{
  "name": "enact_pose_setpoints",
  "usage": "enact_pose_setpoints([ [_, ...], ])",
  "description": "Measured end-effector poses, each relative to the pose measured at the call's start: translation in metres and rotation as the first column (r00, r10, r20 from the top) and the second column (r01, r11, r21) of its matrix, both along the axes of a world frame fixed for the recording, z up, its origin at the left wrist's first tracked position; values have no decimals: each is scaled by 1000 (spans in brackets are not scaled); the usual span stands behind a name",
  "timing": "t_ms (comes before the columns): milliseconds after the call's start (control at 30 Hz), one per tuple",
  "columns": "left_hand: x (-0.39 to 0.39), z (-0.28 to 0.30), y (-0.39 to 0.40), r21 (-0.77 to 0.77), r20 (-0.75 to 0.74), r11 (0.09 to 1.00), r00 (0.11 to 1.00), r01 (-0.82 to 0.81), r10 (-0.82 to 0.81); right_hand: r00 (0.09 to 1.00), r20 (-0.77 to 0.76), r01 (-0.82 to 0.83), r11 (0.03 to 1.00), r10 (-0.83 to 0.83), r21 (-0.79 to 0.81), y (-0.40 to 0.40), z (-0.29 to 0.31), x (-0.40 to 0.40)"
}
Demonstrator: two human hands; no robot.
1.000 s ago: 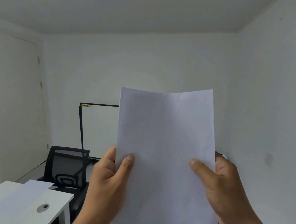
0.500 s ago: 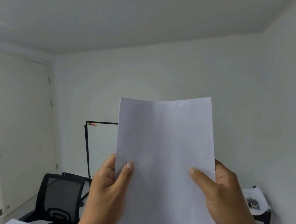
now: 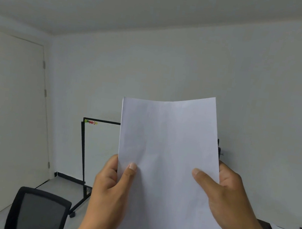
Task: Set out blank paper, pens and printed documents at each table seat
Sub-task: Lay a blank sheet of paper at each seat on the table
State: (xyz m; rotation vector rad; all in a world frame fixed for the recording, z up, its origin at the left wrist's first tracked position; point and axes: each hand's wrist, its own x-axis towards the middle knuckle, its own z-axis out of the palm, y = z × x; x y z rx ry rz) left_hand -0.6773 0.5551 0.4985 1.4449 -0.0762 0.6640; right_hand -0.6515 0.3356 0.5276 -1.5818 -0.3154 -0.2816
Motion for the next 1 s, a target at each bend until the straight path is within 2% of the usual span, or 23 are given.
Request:
enact_pose_setpoints([
  [233,123,3,37,15,-44,1000,999,-20,20,999,-27,-21,1000,21,15,40,-2,130],
  [533,292,-21,64,61,-78,983,981,-174,178,990,-18,-137,991,137,9,73,-29,325],
  [733,391,-22,96,20,-83,942,939,-335,335,951,-42,-306,952,305,-6,123,-29,464],
  [1000,486,-30,174,-32,-104,889,886,-457,451,880,-59,-472,881,470,-15,220,-37,596],
])
